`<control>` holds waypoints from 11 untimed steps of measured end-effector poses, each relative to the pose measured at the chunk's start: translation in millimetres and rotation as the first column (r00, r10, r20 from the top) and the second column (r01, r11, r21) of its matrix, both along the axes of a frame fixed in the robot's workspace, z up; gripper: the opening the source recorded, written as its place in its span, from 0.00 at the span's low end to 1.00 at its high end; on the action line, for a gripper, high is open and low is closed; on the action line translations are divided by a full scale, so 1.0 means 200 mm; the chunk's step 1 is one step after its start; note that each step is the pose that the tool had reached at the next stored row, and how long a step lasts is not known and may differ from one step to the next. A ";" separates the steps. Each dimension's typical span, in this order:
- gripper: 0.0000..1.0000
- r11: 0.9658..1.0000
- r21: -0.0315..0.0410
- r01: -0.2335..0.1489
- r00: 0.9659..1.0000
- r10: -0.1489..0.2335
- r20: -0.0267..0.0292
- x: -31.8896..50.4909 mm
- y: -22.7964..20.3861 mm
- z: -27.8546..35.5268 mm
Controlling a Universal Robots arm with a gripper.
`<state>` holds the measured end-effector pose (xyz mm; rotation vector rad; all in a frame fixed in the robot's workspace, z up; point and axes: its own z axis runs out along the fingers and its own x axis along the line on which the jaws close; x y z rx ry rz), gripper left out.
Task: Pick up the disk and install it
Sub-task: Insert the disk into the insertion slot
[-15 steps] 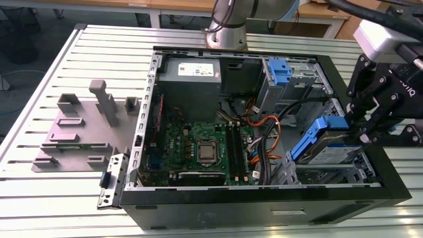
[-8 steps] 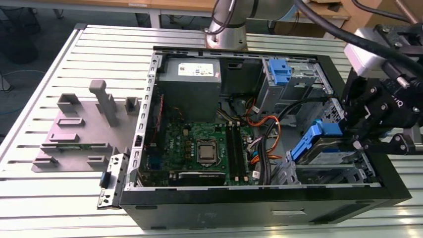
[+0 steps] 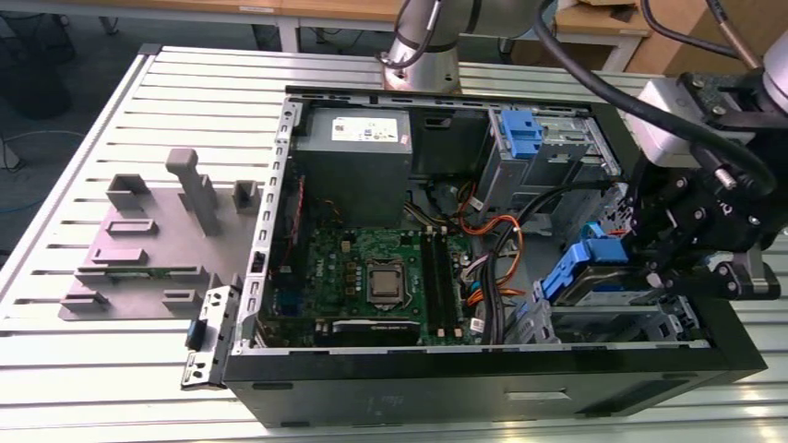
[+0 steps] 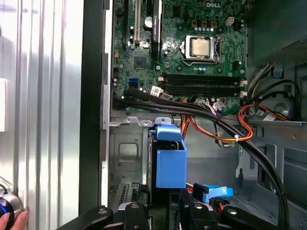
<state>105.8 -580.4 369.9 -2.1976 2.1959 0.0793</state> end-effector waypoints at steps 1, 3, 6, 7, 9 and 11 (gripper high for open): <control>0.35 1.000 0.000 0.000 1.000 0.000 0.000 0.000 0.000 -0.009; 0.35 1.000 0.000 -0.001 1.000 0.001 0.000 0.000 0.000 -0.022; 0.35 1.000 0.000 -0.001 1.000 0.001 0.000 0.000 0.000 -0.022; 0.35 1.000 0.000 -0.001 1.000 0.001 0.000 0.000 0.000 -0.022; 0.35 1.000 0.000 -0.001 1.000 0.001 0.000 0.000 0.000 -0.022; 0.36 1.000 0.000 -0.001 1.000 0.001 0.000 0.000 0.000 -0.023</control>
